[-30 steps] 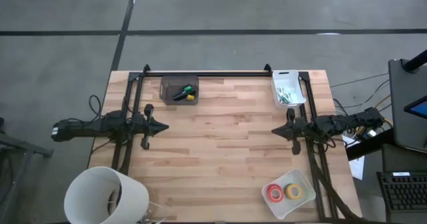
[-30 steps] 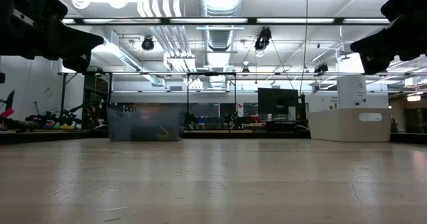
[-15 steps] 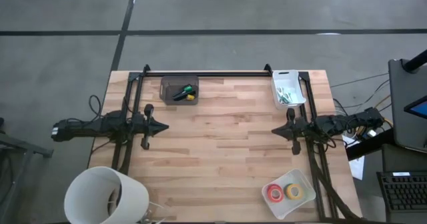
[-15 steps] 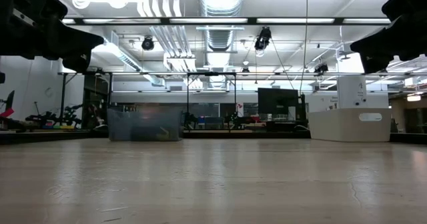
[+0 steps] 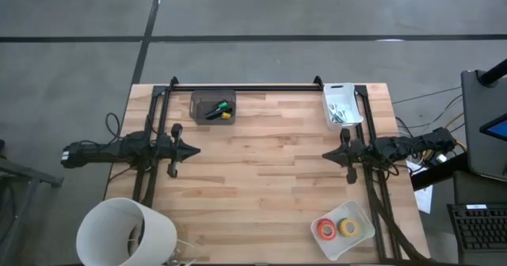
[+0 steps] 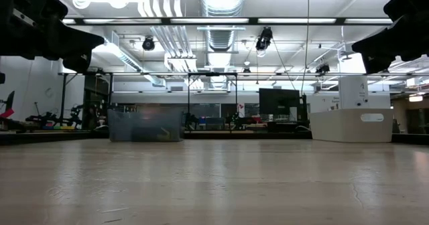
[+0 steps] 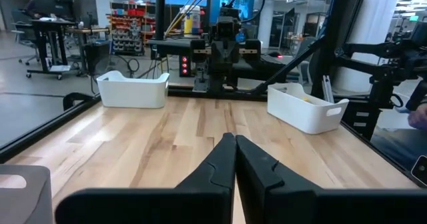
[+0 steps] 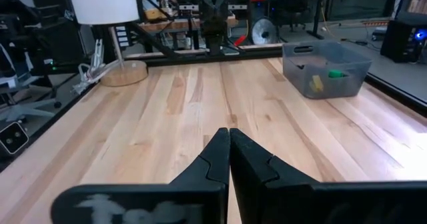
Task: Pick and place Stapler, Stapler remover, tape
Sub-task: Return to Home Position
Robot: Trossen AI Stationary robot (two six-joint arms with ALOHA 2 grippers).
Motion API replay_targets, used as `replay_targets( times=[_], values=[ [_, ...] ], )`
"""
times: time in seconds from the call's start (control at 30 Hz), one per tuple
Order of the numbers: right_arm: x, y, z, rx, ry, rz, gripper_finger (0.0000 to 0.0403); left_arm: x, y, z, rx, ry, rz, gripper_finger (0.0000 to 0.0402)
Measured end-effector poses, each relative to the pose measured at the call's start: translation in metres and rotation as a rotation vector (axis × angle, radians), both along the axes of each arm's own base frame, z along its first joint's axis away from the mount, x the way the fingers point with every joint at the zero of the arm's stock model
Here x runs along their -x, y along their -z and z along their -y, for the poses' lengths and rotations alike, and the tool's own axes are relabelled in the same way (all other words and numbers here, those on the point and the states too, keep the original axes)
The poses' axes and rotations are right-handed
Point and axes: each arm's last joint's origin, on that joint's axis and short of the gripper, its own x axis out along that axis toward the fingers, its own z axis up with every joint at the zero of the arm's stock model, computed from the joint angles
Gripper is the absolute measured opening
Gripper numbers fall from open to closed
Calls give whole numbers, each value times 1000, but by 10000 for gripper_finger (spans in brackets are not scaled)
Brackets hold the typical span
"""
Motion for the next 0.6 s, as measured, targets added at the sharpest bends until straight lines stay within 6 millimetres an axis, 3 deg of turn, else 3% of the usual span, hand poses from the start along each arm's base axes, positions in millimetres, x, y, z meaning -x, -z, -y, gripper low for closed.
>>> replay_targets(
  times=[0.6],
  values=[
    [0,0,0,0,0,1,9,0,0,0,0,0,0,17]
  ],
)
